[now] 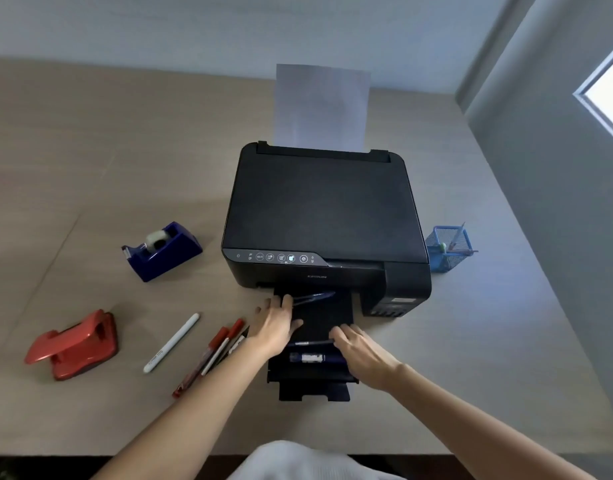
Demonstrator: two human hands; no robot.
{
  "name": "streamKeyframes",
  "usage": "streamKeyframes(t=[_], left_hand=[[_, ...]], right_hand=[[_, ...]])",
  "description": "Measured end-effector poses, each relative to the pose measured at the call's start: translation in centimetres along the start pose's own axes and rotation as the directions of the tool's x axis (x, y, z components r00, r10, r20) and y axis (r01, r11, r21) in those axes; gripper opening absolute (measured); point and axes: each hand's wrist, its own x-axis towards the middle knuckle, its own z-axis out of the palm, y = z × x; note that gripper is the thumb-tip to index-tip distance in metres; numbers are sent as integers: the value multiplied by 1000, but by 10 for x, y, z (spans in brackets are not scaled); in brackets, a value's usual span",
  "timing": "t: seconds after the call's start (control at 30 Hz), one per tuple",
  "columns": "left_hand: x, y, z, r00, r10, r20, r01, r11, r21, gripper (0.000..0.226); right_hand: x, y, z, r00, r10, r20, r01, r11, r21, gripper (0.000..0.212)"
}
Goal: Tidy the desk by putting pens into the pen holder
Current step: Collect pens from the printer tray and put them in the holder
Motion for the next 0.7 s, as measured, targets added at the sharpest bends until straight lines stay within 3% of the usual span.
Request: streamKeyframes(t=[0.13, 0.27, 0.37, 0.47, 0.53, 0.6, 0.7], left_hand=[[5, -5, 6, 999, 15, -43, -15, 1000, 10, 40], [10, -9, 5, 995, 9, -99, -9, 1000, -1, 51], [14, -6, 4, 997, -27, -70, 29, 999, 26, 43], [14, -2, 5, 997, -56, -55, 60, 996, 60, 36], [10, 1, 8, 994, -26, -104, 37, 994, 107, 34], [1, 2, 7, 990, 10, -139, 14, 985, 170, 30], [-16, 9, -7, 999, -44, 2, 43, 986, 164, 30]], right_hand=[[-9, -2, 12, 999, 44, 12, -43, 995, -90, 43], [-13, 0, 15, 999, -25, -42, 13, 967, -256, 30], [-19, 9, 15, 997, -39, -64, 19, 959, -284, 27], [-32, 22, 6, 1000, -23, -1, 22, 980, -200, 33], [-46, 34, -10, 999, -15, 34, 16, 999, -34, 29], [-61, 46, -31, 1000, -18, 8, 17, 991, 133, 20], [-88, 76, -73, 992, 20, -123, 12, 966, 258, 17]])
